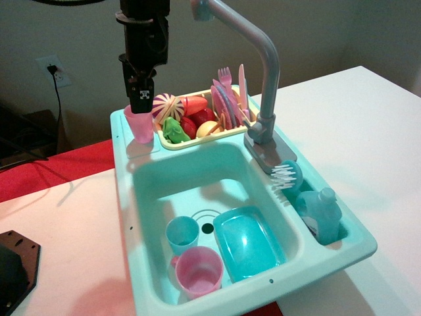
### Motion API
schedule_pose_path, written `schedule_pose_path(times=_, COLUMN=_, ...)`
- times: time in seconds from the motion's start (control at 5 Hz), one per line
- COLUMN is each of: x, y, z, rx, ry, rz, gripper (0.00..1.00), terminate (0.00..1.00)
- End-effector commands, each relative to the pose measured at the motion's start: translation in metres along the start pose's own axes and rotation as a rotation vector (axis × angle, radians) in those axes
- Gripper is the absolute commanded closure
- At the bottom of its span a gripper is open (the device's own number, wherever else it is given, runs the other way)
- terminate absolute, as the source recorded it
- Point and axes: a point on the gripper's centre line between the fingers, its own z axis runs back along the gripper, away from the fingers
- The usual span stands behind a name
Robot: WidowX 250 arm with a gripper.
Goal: Put cup from counter to sink
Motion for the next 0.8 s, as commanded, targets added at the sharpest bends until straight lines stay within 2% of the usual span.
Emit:
schedule_pose_path(times=0.0, x=0.000, y=0.000, z=0.000, rx=0.000, ry=0.000, rz=0.000, gripper=0.00, terminate=0.00)
schedule_pose_path(times=0.6, x=0.008, y=0.003, z=-0.016, rx=0.005, ry=0.009, rz=0.054, gripper=0.00, terminate=0.00)
